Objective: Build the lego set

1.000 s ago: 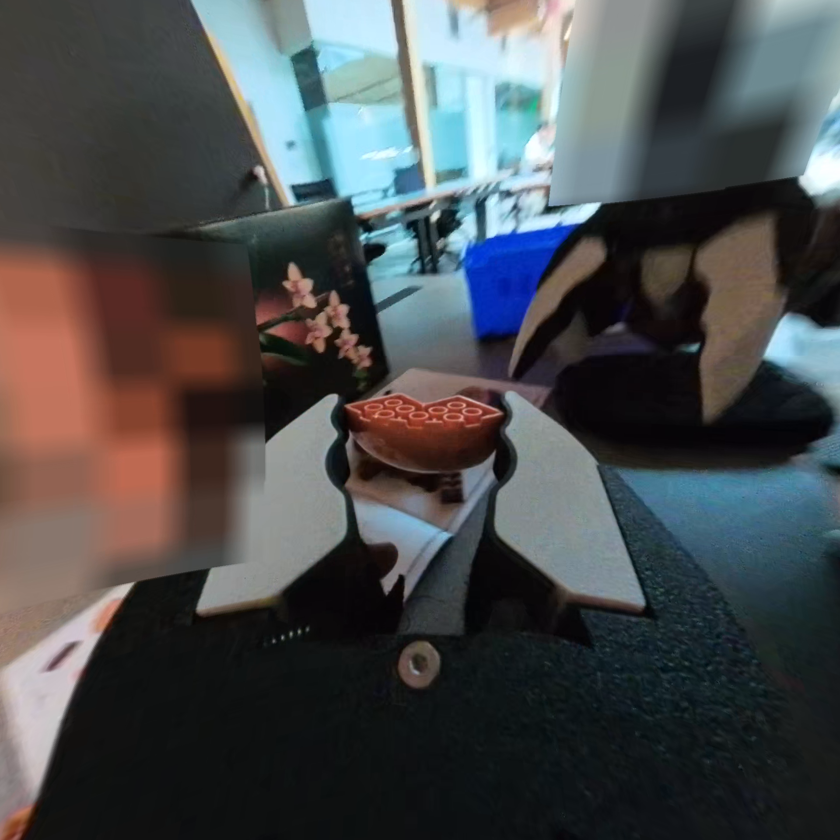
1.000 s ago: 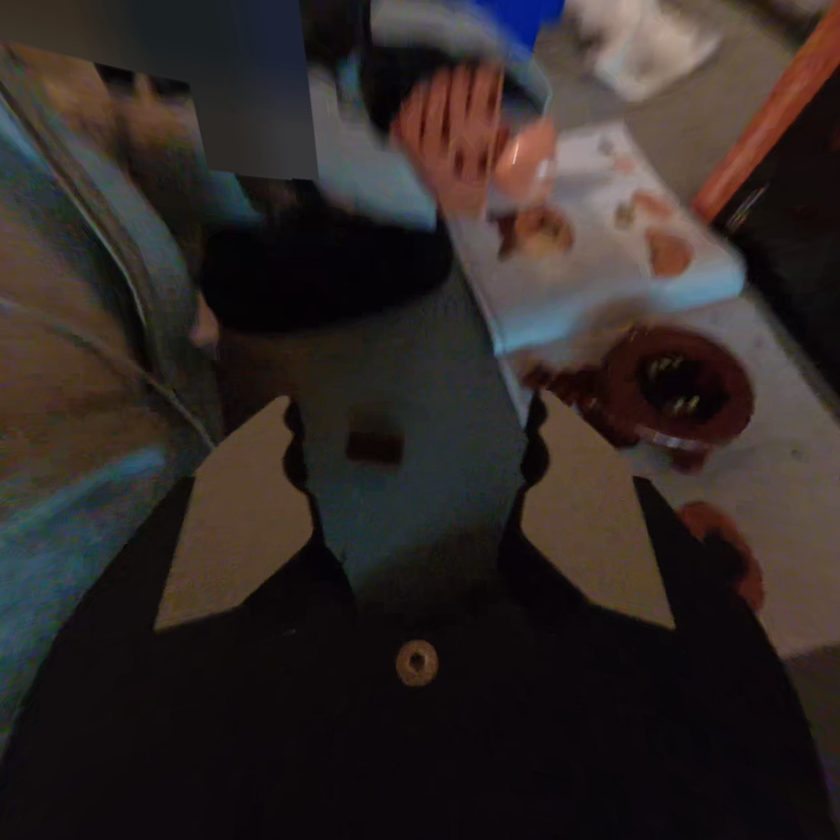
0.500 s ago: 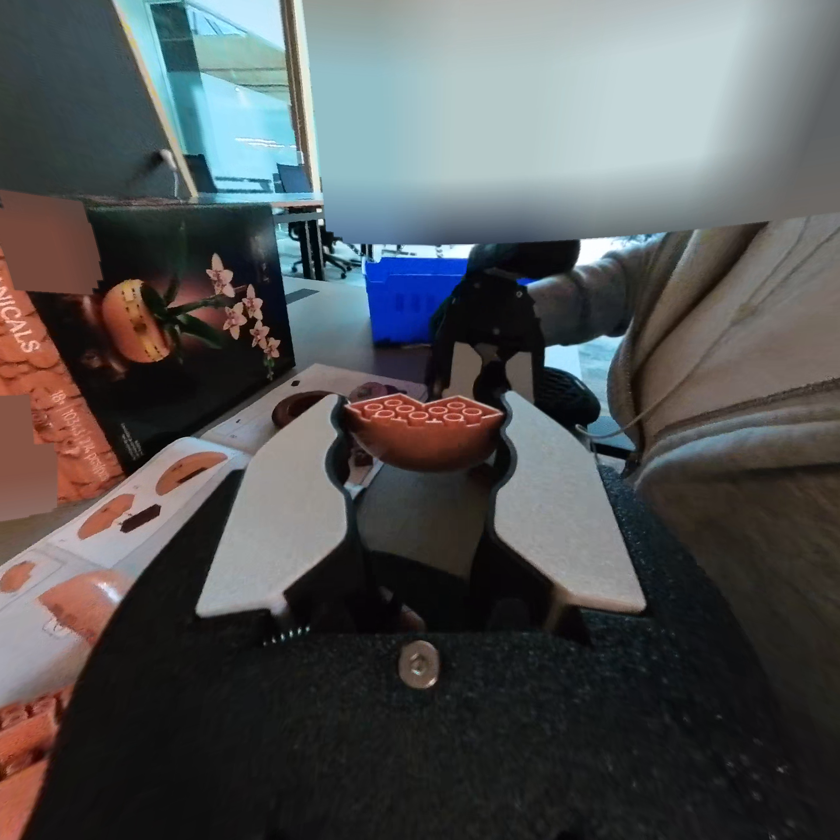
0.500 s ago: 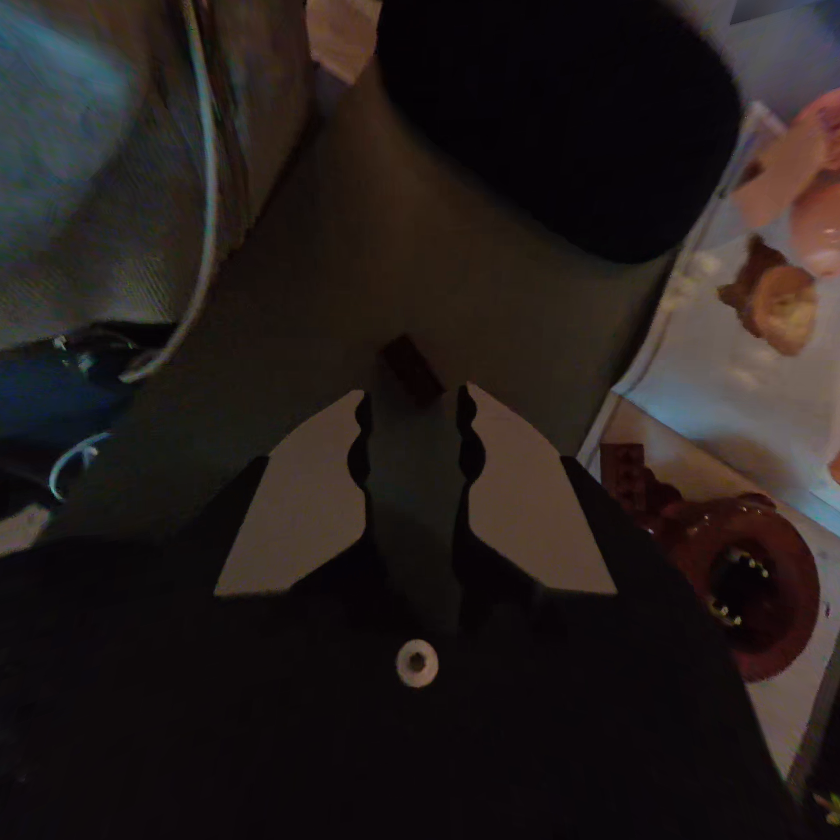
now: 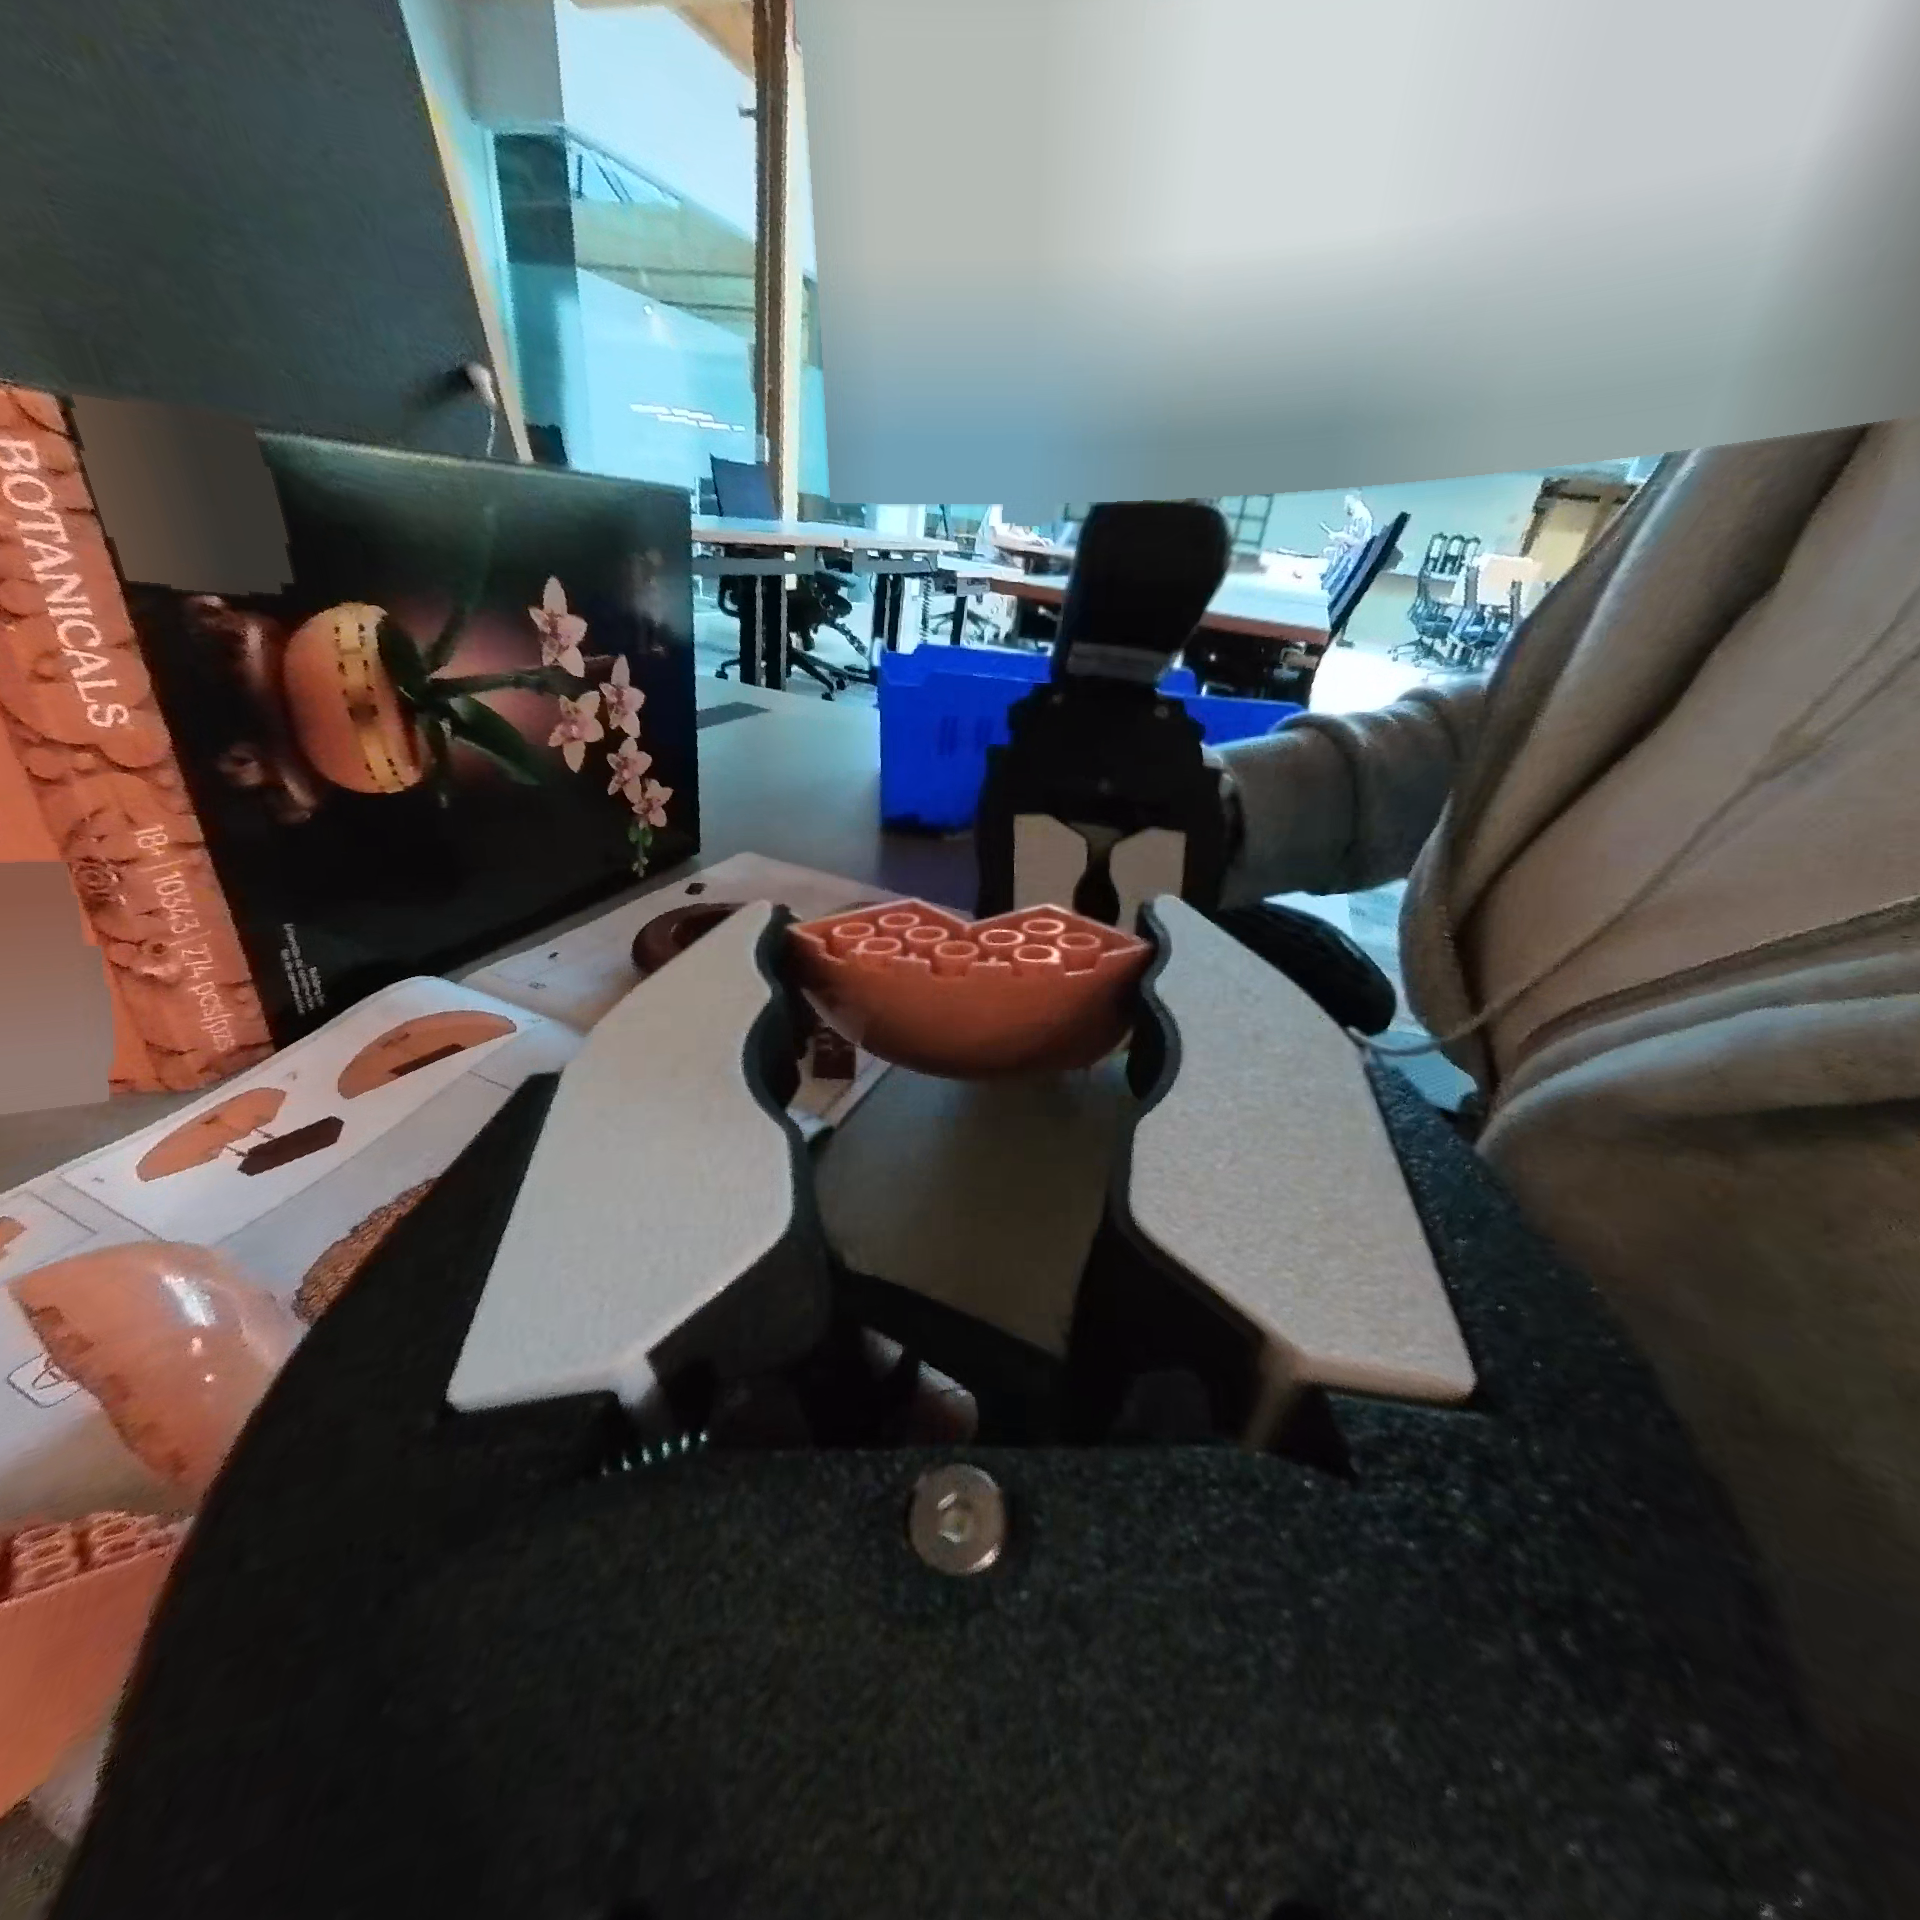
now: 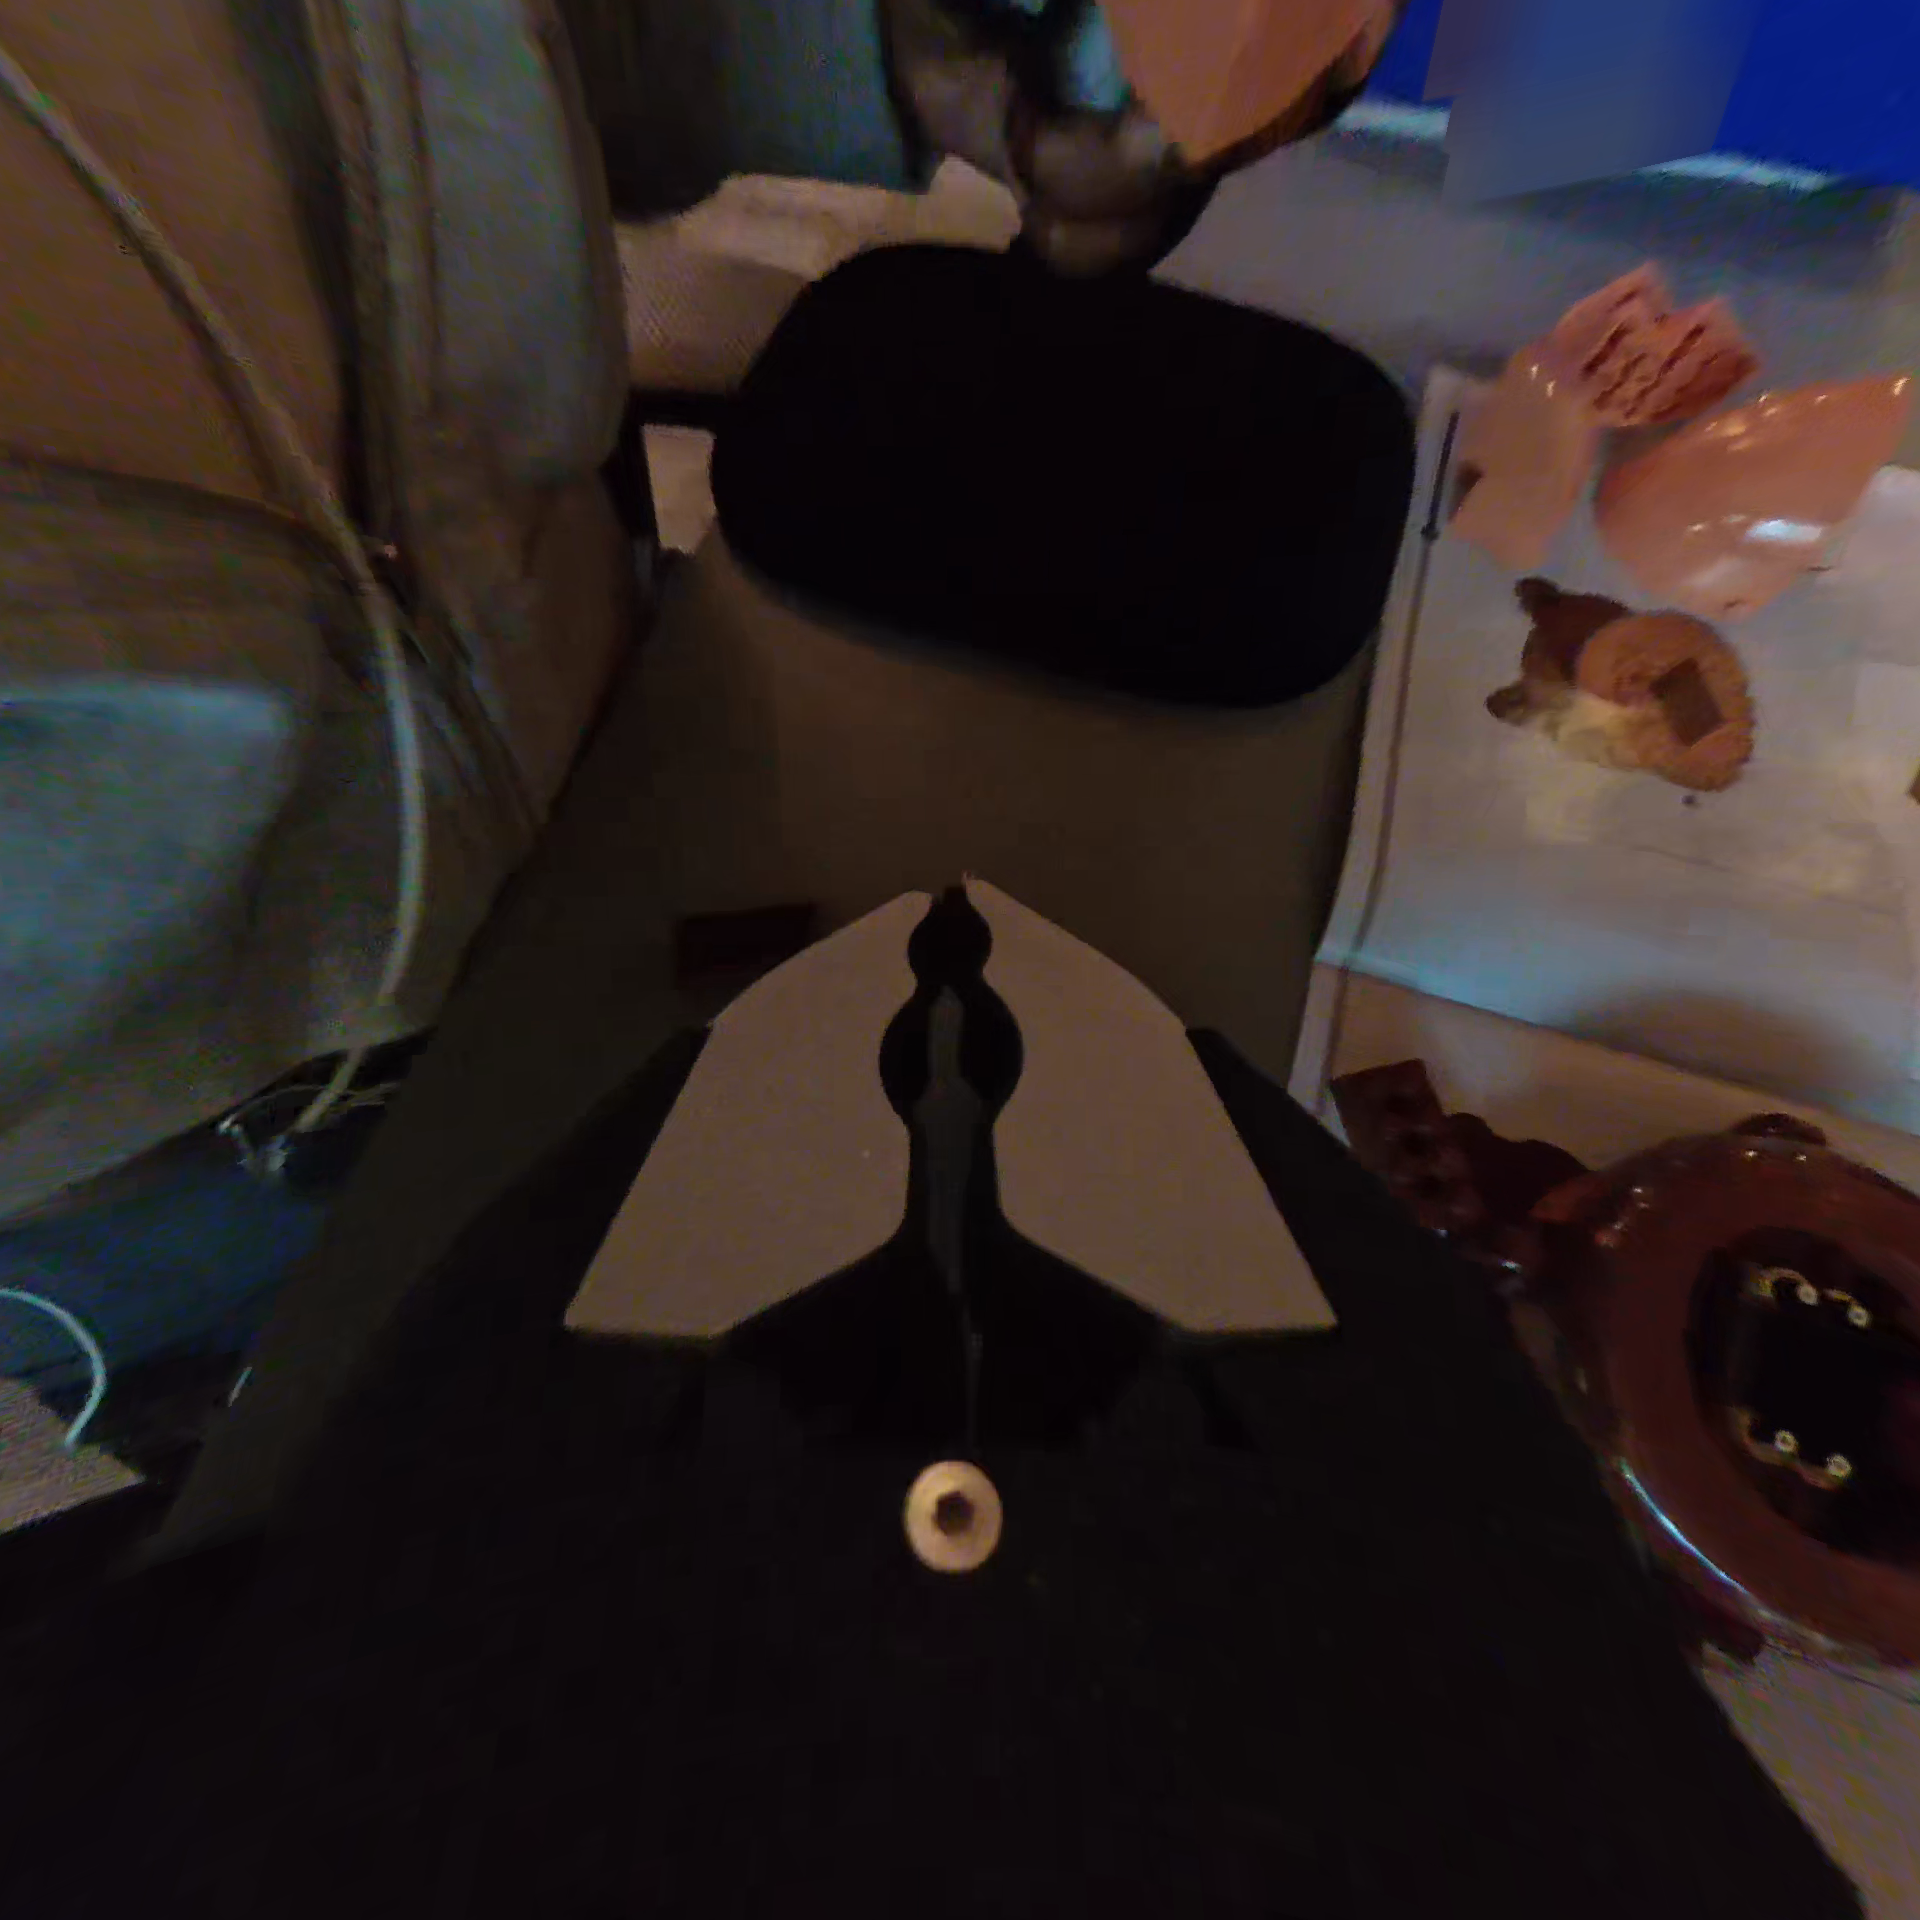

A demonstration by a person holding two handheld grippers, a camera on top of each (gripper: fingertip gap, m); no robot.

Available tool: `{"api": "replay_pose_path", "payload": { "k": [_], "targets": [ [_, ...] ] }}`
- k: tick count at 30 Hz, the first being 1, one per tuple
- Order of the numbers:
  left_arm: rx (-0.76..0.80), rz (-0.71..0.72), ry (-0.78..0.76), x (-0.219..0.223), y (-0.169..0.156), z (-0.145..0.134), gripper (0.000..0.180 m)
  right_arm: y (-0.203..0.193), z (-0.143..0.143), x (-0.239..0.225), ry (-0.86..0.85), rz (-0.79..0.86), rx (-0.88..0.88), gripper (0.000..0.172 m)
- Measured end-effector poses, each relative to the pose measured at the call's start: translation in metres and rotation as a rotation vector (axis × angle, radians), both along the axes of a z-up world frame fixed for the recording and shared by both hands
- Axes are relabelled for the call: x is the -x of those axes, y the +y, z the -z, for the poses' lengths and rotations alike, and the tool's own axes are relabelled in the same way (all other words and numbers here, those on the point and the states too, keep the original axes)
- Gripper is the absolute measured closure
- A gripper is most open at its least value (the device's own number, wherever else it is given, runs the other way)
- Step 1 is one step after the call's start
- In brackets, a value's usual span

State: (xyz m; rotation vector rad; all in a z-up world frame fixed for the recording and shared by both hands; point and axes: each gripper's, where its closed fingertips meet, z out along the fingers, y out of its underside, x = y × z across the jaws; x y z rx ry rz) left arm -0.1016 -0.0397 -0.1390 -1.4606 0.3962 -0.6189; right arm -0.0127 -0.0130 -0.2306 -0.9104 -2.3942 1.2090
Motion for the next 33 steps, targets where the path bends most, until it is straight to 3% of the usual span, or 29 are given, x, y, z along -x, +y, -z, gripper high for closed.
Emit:
{"api": "replay_pose_path", "payload": {
  "k": [1,3,6,10,16,18,19,21,24,28,30,33],
  "targets": [
    [0.01,0.001,0.018,0.0,-0.002,0.0,0.119,-0.003,-0.005,-0.005,0.017,-0.03,0.013,0.172],
    [0.018,0.002,0.058,0.001,-0.007,0.001,0.118,-0.014,-0.009,-0.019,0.013,-0.11,0.033,0.139],
    [0.06,0.125,0.034,-0.012,-0.019,0.005,0.118,-0.018,0.003,-0.034,0.001,-0.279,-0.14,0.121],
    [0.042,0.217,0.034,-0.022,-0.028,0.007,0.118,-0.016,0.005,-0.028,-0.004,-0.583,-0.289,0.129],
    [0.005,0.246,0.066,-0.028,-0.035,0.007,0.118,-0.028,0.027,-0.036,-0.094,-1.062,-0.389,0.126],
    [-0.003,0.217,0.08,-0.027,-0.034,0.008,0.118,-0.031,0.039,-0.035,-0.082,-1.108,-0.407,0.142],
    [-0.006,0.19,0.086,-0.026,-0.032,0.009,0.118,-0.036,0.04,-0.035,-0.08,-1.101,-0.371,0.155],
    [-0.026,0.098,0.092,-0.019,-0.028,0.007,0.118,-0.04,0.04,-0.032,-0.114,-0.984,-0.293,0.156],
    [-0.079,-0.108,0.092,0.0,-0.022,0.002,0.118,-0.028,0.034,0.002,-0.115,-0.557,-0.22,0.157],
    [-0.109,-0.291,0.167,0.01,-0.015,0.004,0.119,-0.019,-0.04,0.056,-0.054,0.018,0.123,0.157],
    [-0.095,-0.34,0.193,0.012,-0.011,0.007,0.119,-0.021,-0.07,0.07,-0.001,0.145,0.193,0.158],
    [-0.093,-0.36,0.213,0.013,-0.009,0.008,0.119,-0.035,-0.075,0.084,0.02,0.192,0.125,0.158]
  ]
}}
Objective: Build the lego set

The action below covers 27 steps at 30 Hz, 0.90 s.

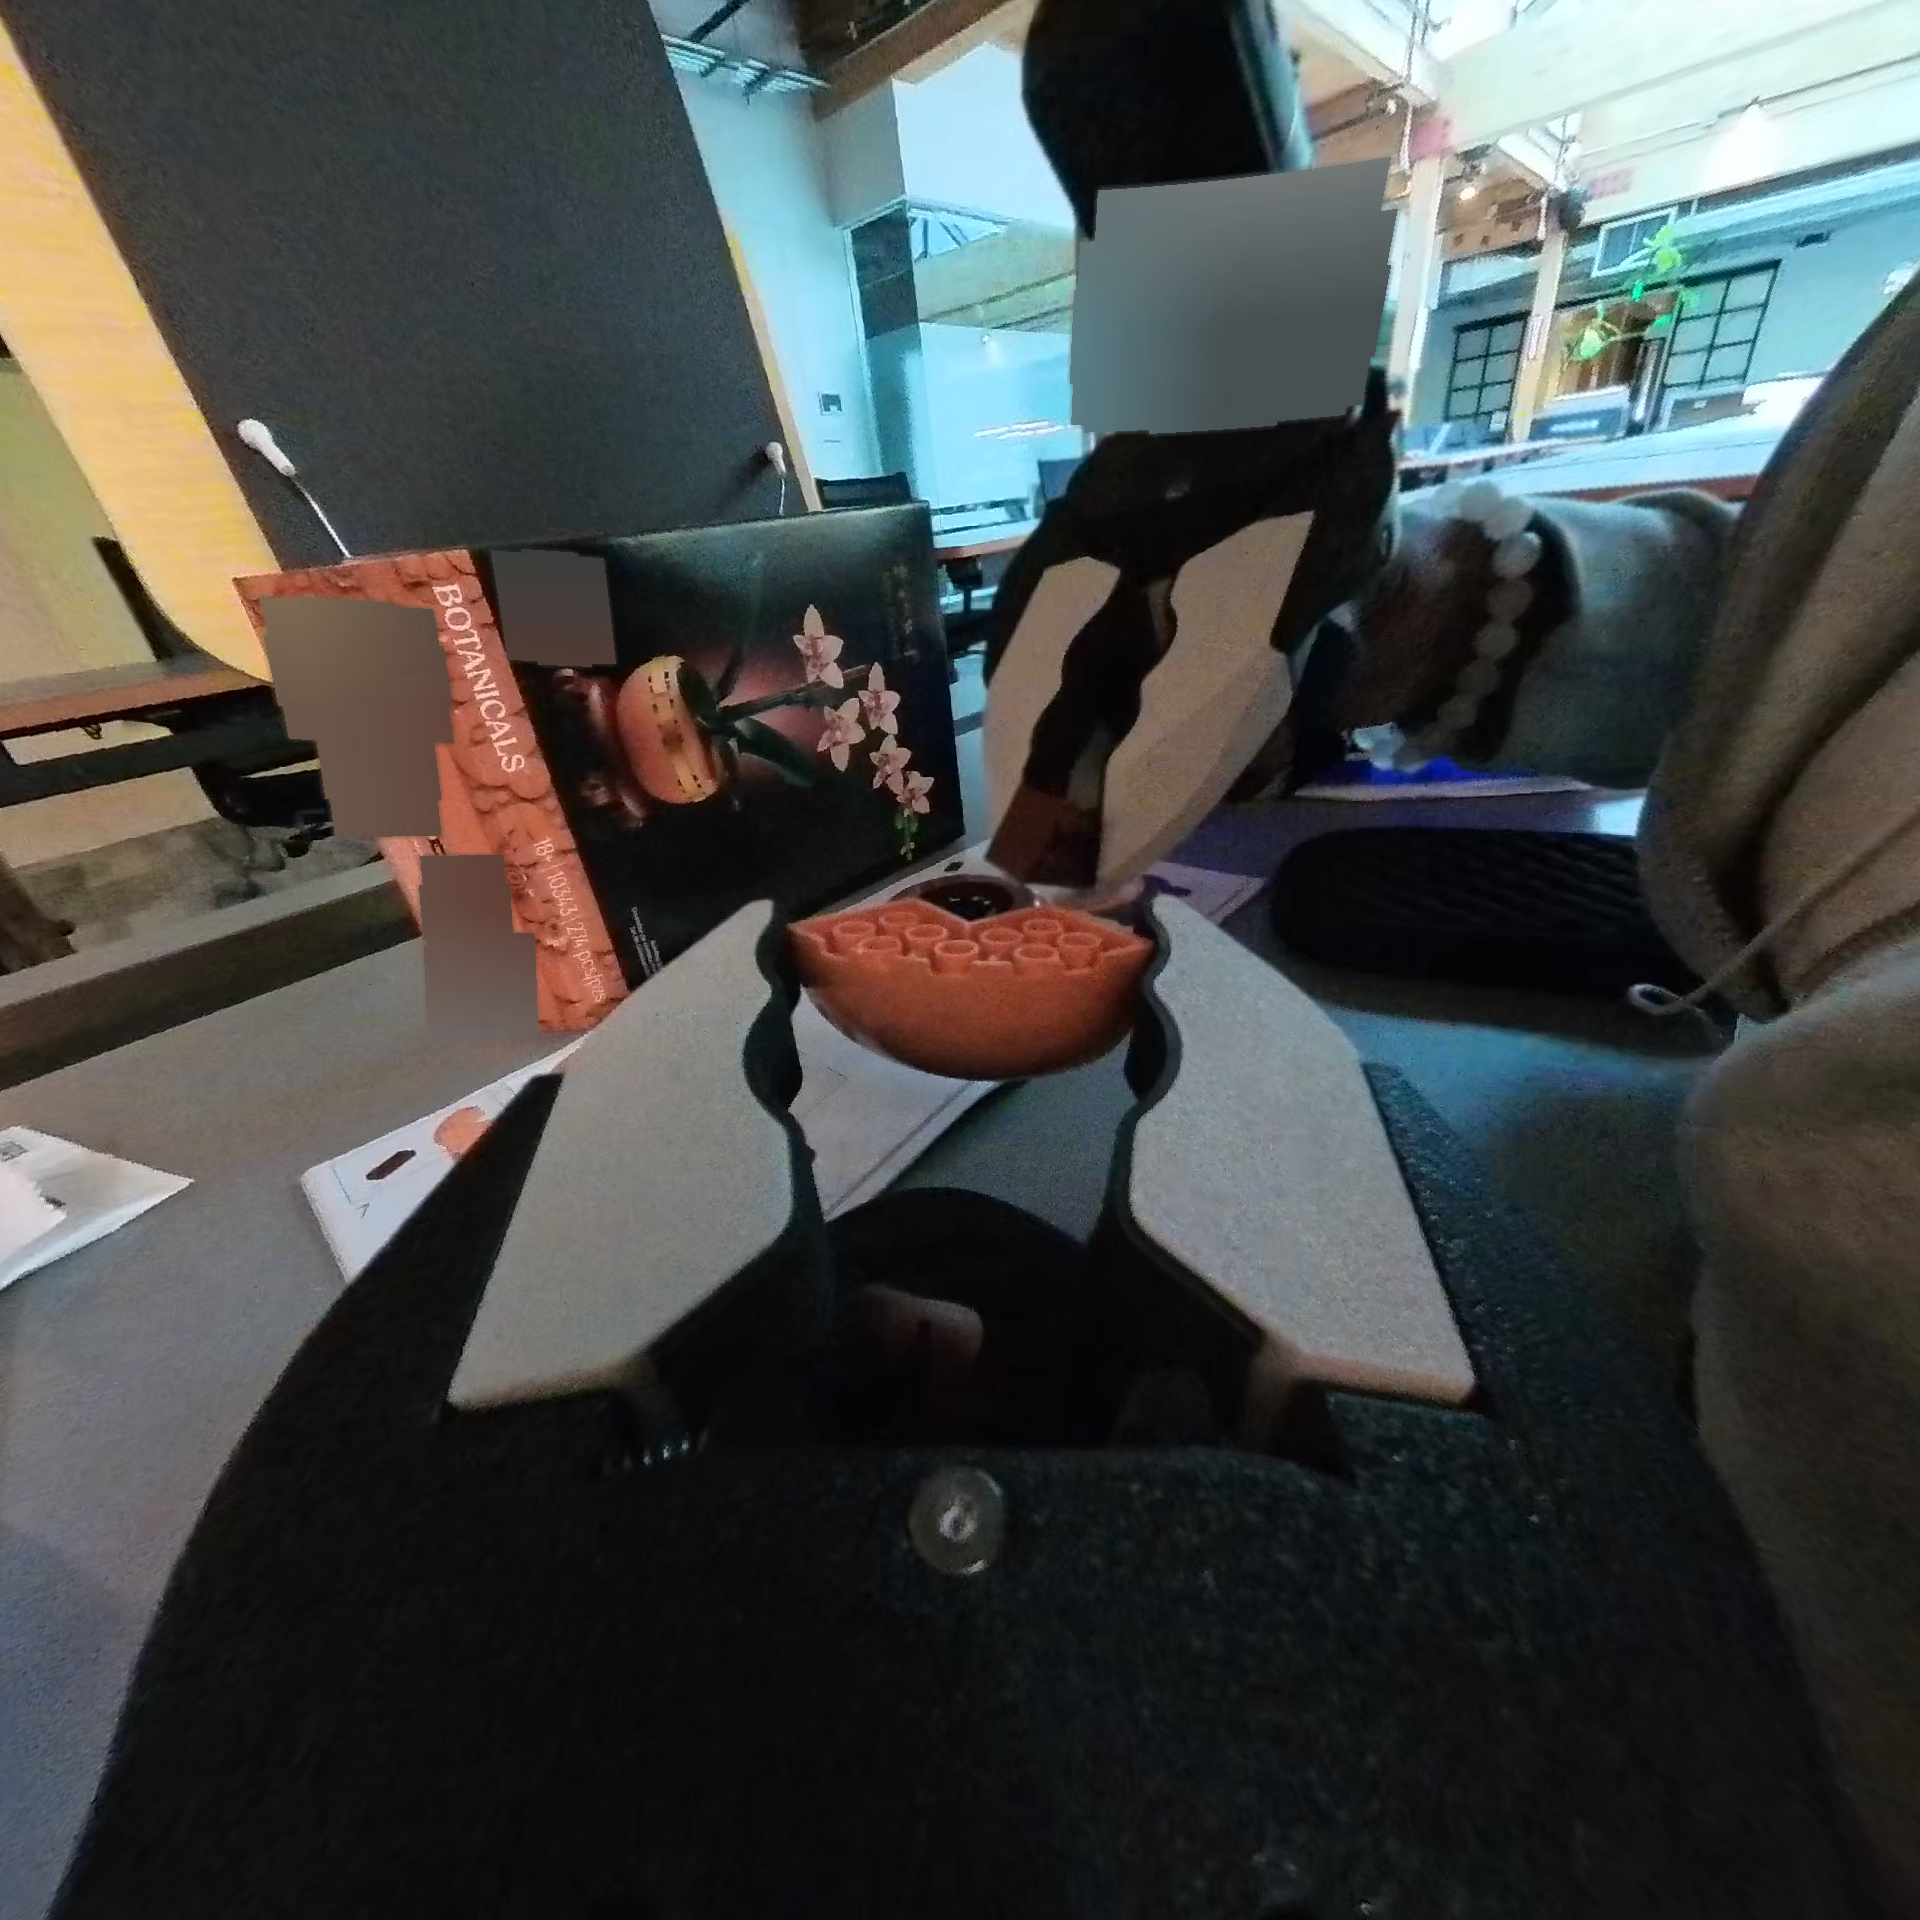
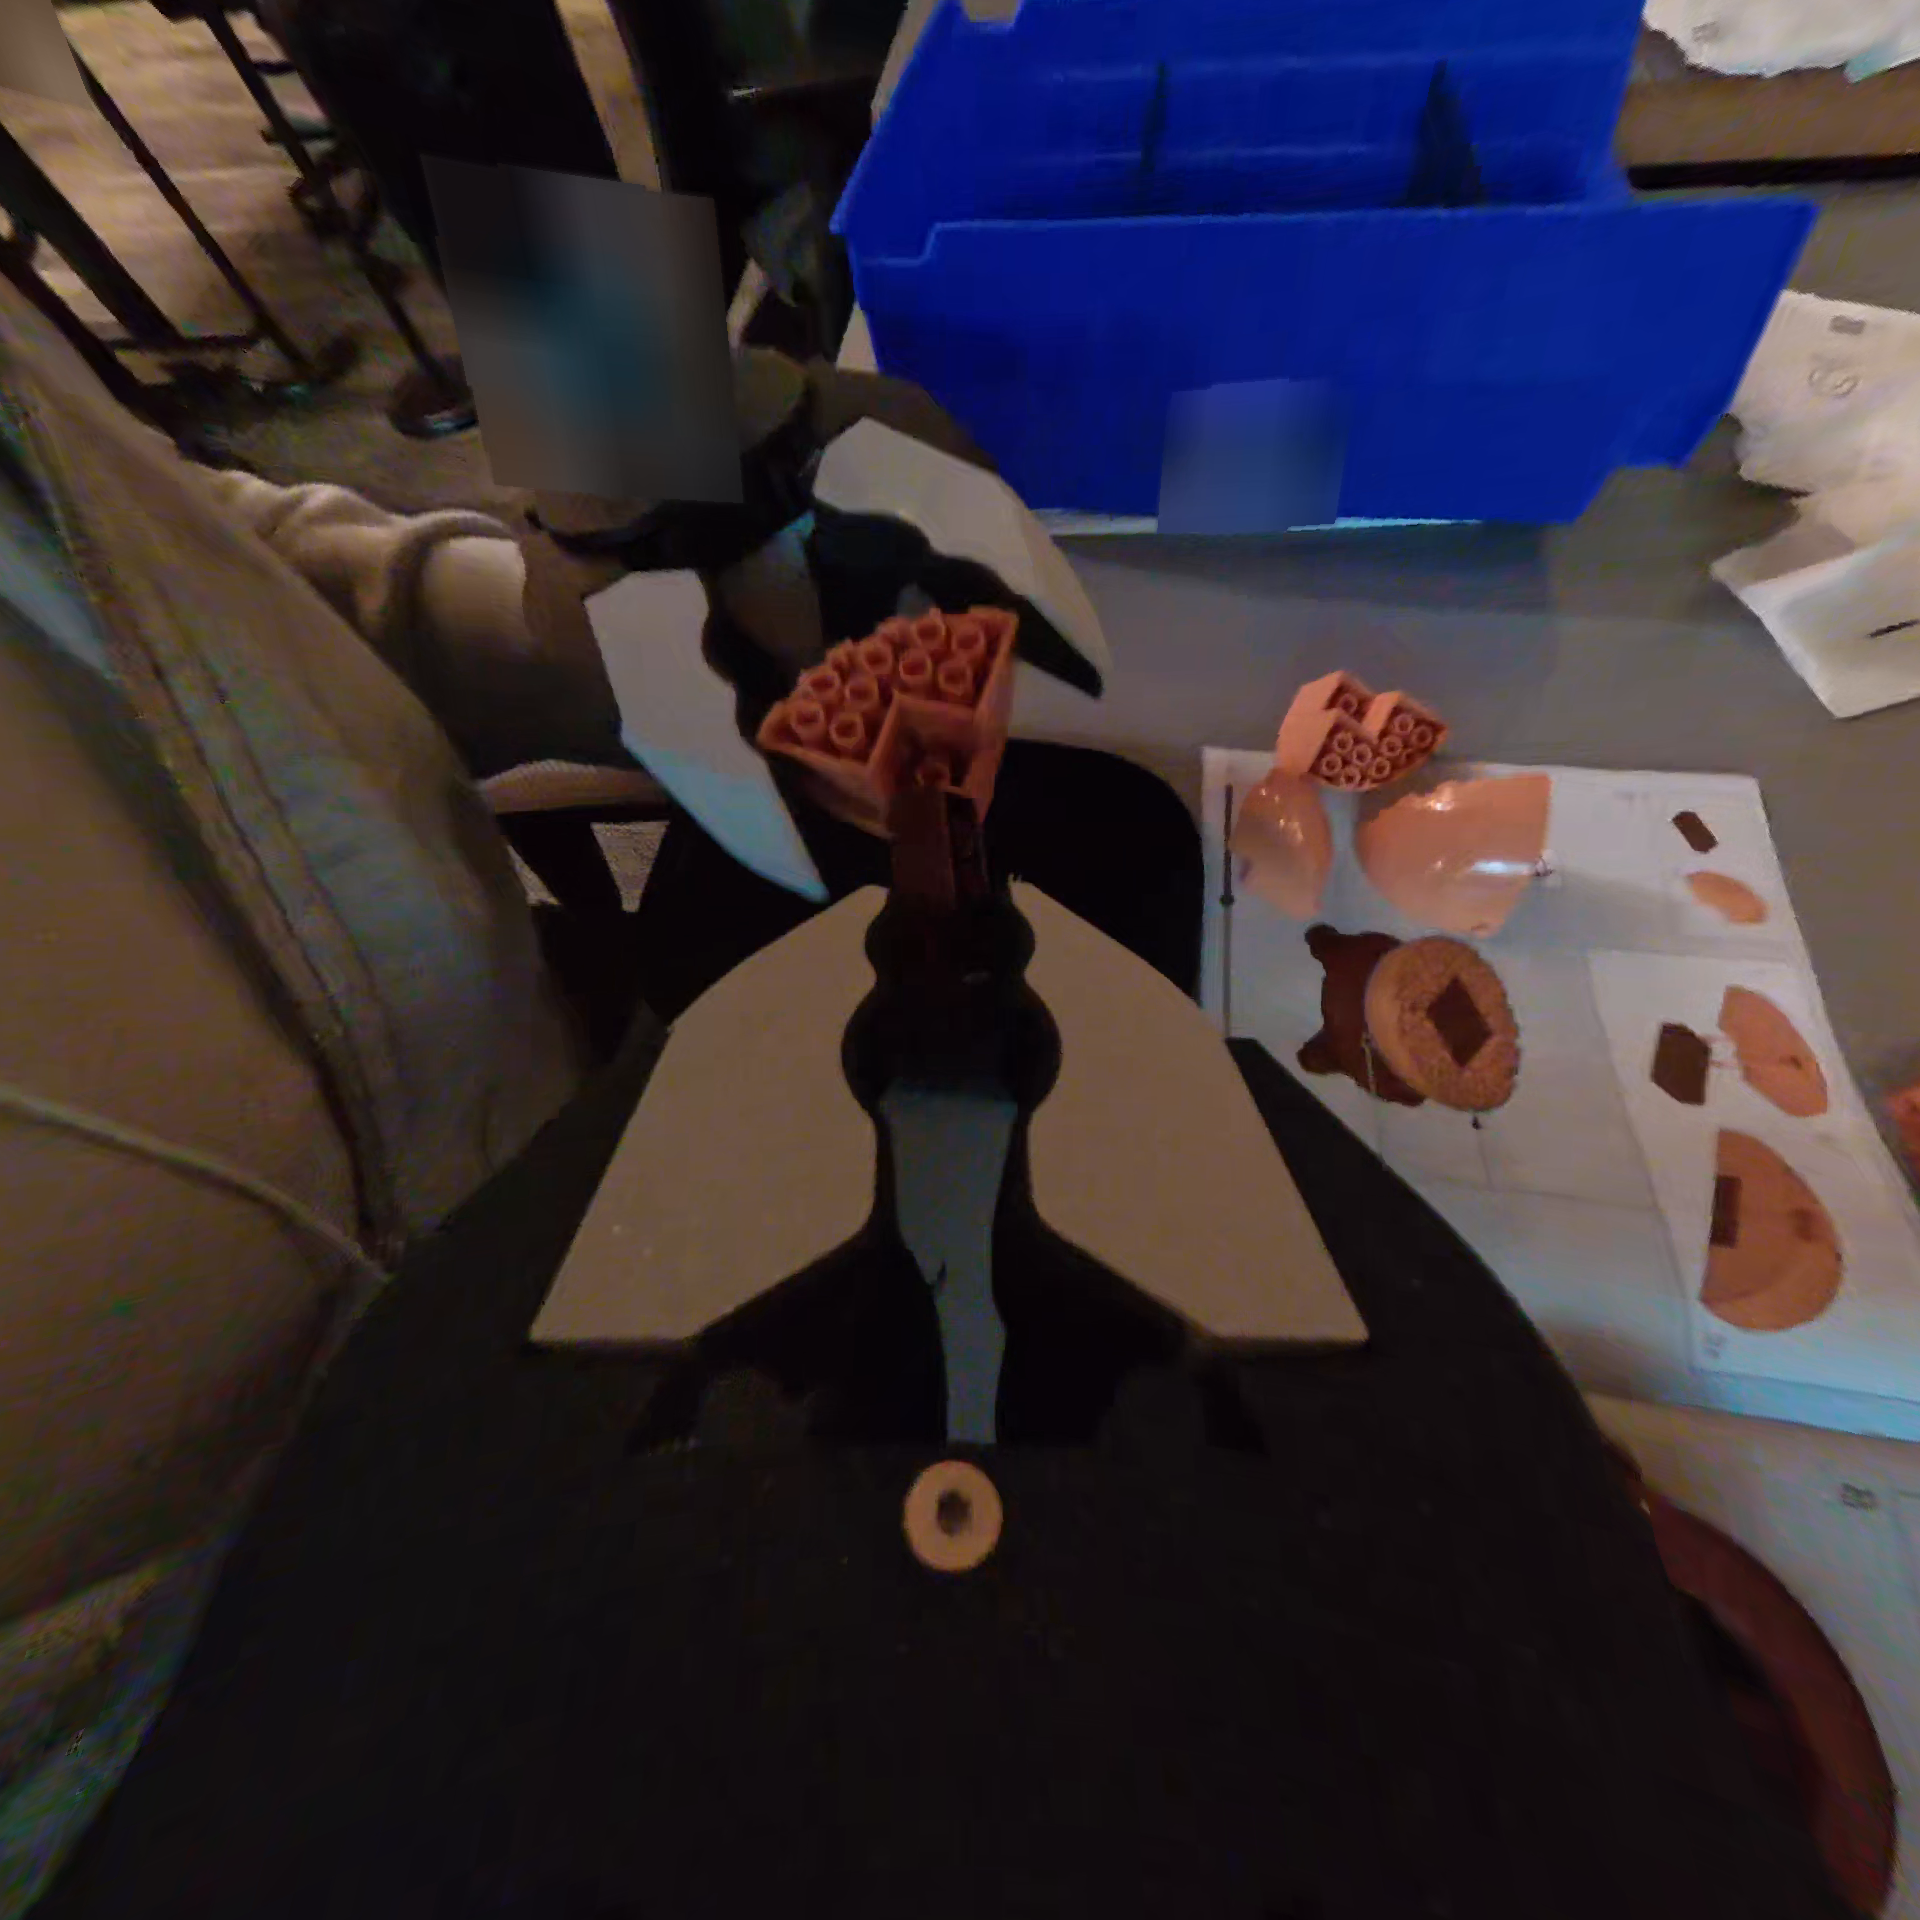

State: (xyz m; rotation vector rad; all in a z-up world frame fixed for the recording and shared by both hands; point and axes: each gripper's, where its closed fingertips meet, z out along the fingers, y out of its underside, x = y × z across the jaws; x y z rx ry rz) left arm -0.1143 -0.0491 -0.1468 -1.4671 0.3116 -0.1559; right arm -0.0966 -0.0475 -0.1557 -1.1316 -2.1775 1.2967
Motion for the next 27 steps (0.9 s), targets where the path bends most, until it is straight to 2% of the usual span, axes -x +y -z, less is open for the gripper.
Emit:
{"api": "replay_pose_path", "payload": {
  "k": [11,13,16,20,22,27],
  "targets": [
    [-0.014,0.007,-0.002,0.0,-0.001,-0.001,0.12,-0.012,0.001,0.011,-0.066,-0.054,-0.173,0.158],
    [-0.018,0.008,-0.017,0.001,-0.002,-0.002,0.119,-0.004,-0.002,0.016,0.018,-0.025,-0.277,0.158],
    [-0.021,-0.017,-0.056,0.008,-0.001,-0.004,0.119,0.012,-0.007,0.024,0.201,0.053,-0.559,0.157],
    [-0.01,-0.063,-0.103,0.016,0.003,-0.006,0.119,0.009,-0.014,0.03,0.395,0.134,-0.784,0.157],
    [-0.016,-0.051,-0.14,0.017,0.004,-0.009,0.119,0.009,-0.015,0.032,0.45,0.15,-0.865,0.157],
    [-0.033,-0.094,-0.174,0.024,0.006,-0.012,0.119,0.012,-0.014,0.036,0.448,0.199,-0.957,0.157]
  ]
}}
